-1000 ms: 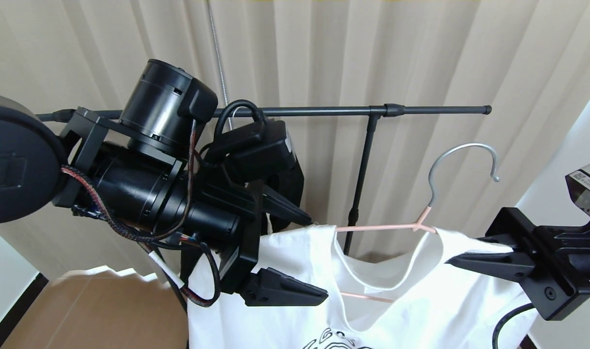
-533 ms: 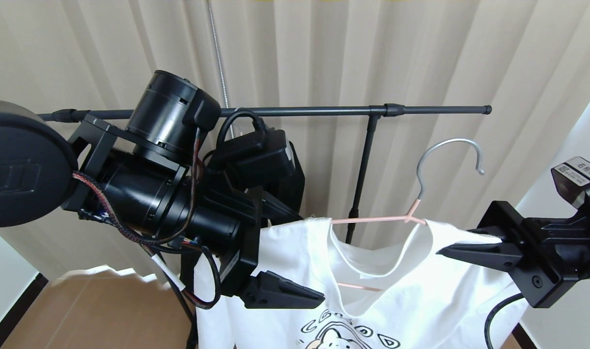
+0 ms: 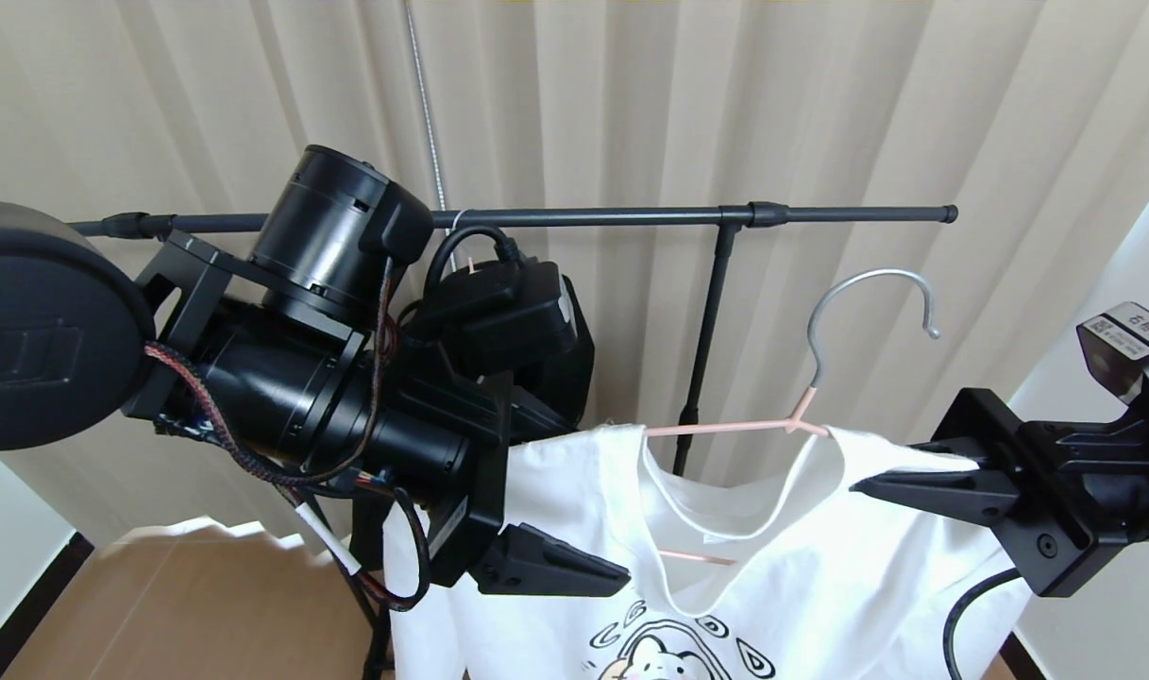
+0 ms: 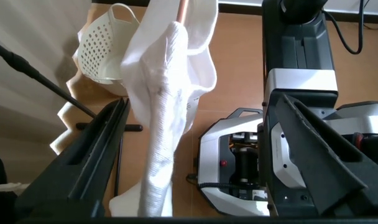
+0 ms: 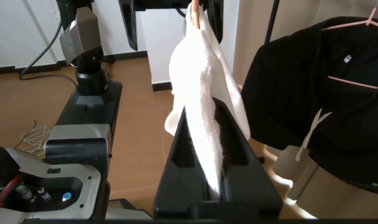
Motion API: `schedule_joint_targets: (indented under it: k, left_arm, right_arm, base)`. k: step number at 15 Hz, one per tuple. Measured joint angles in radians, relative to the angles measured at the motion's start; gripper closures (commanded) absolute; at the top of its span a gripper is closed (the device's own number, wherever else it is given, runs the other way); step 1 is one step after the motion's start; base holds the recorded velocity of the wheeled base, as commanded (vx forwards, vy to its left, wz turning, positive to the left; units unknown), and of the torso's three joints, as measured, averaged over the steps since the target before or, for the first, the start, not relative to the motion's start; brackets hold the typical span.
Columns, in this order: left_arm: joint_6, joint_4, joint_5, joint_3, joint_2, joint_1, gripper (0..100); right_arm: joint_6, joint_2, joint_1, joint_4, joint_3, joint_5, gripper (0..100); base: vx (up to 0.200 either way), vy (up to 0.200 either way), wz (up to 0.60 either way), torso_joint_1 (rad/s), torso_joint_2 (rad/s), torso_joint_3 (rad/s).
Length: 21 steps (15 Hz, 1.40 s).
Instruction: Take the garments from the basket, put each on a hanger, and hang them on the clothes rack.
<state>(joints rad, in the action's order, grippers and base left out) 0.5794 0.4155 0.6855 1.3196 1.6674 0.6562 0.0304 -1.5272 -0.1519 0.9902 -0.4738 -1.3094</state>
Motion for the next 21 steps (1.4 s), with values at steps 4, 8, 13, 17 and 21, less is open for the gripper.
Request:
schedule_joint_targets:
  k: [4, 8, 13, 17, 21]
  left_arm:
    - [-0.001, 0.000, -0.002, 0.000, 0.000, 0.001, 100]
    - [-0.001, -0.001, -0.003, 0.003, 0.000, 0.001, 100]
    - [-0.004, -0.010, -0.009, 0.004, 0.000, 0.001, 100]
    - [-0.002, -0.039, -0.063, 0.005, 0.000, 0.001, 100]
    - [-0.003, -0.076, -0.100, 0.003, 0.000, -0.001, 100]
  right_arm:
    - [0.000, 0.004, 0.000, 0.000, 0.003, -0.001, 100]
    - [0.000, 0.006, 0.000, 0.000, 0.004, -0.001, 100]
    - [0.000, 0.016, -0.001, -0.001, 0.004, 0.000, 100]
    - [0.000, 0.028, -0.001, -0.001, 0.004, 0.001, 100]
    - [-0.001, 0.036, -0.001, -0.001, 0.005, 0.001, 100]
  base:
    - [0.000, 0.000, 0.00, 0.000, 0.00, 0.000]
    - [0.000, 0.000, 0.00, 0.000, 0.00, 0.000]
    - [0.000, 0.000, 0.00, 0.000, 0.00, 0.000]
    - [0.000, 0.000, 0.00, 0.000, 0.00, 0.000]
    - [0.000, 0.000, 0.00, 0.000, 0.00, 0.000]
